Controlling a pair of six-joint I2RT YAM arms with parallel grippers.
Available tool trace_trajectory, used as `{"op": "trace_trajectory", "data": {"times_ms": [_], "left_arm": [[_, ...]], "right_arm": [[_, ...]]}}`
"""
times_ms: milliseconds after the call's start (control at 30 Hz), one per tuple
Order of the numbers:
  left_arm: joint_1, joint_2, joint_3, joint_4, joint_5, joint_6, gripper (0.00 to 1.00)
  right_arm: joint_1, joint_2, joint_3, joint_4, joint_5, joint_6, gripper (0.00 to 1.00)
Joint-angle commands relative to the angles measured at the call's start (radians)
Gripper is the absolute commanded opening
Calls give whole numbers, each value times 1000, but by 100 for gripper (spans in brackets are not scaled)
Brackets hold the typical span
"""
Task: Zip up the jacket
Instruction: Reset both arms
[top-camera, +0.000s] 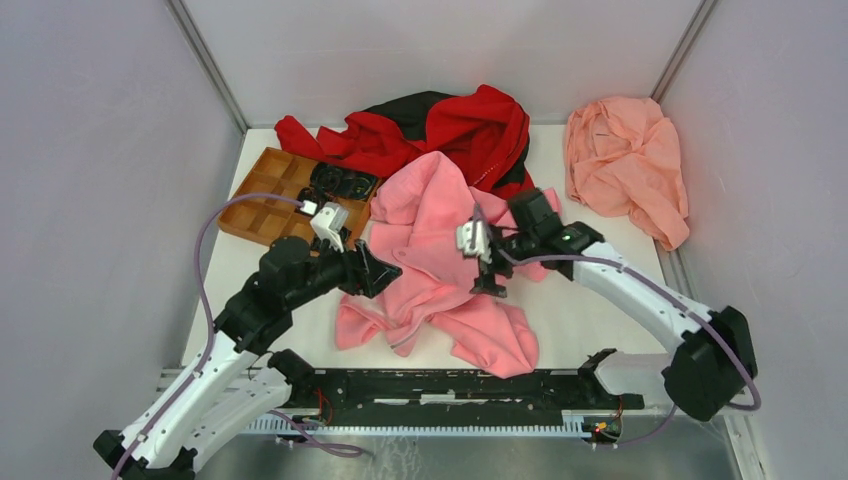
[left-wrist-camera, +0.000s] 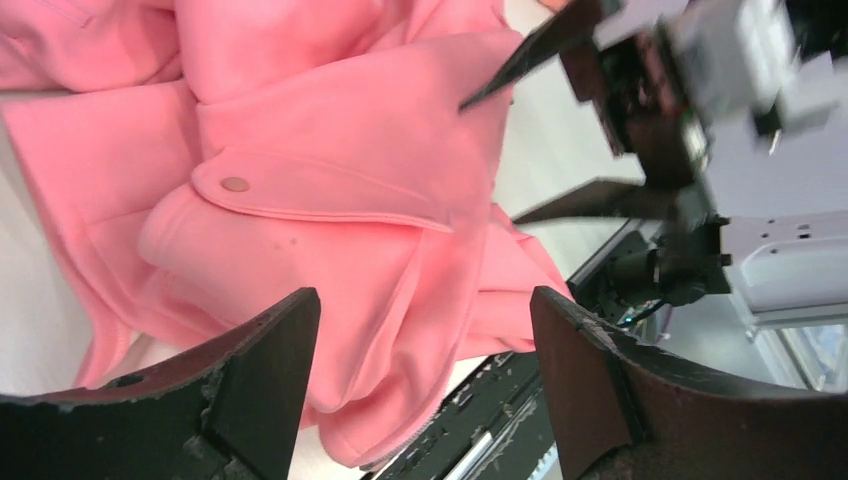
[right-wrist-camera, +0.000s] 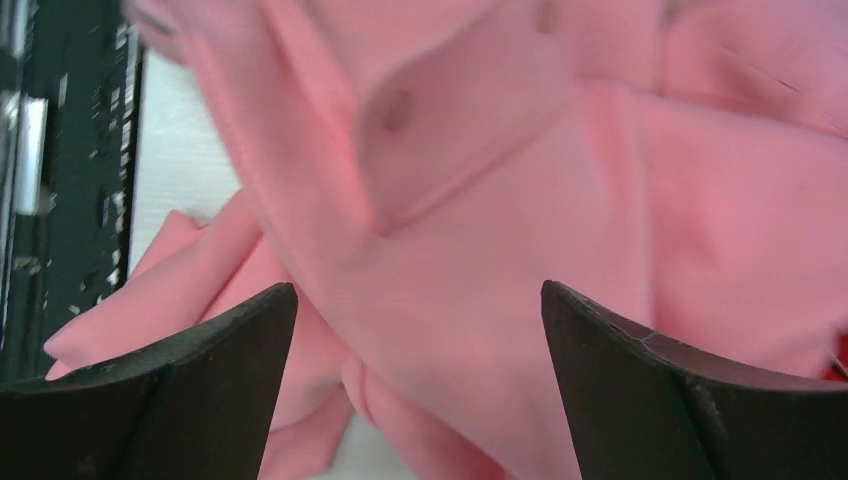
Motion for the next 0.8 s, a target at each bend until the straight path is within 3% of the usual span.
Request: {"op": "trace_trajectory", "data": {"times_ms": [0,67,233,567,767], "left_arm": [[5,-64,-27,173,36,-91,89],[4,-104,-15,223,-19,-108,99],[4,-174,47,291,-166,-132,100],[5,-26,423,44,-156,-61,100],[5,2,518,-17,-151,-42,100]], "right_arm": [[-208,-157,47,144,-104,357,98],[-303,-227,52,205,-101,447,98],[-372,-299,167,165,-7,475,98],[-382,-293,463,117,424,738,98],[-383,-286,556,80,478,733,98]]}}
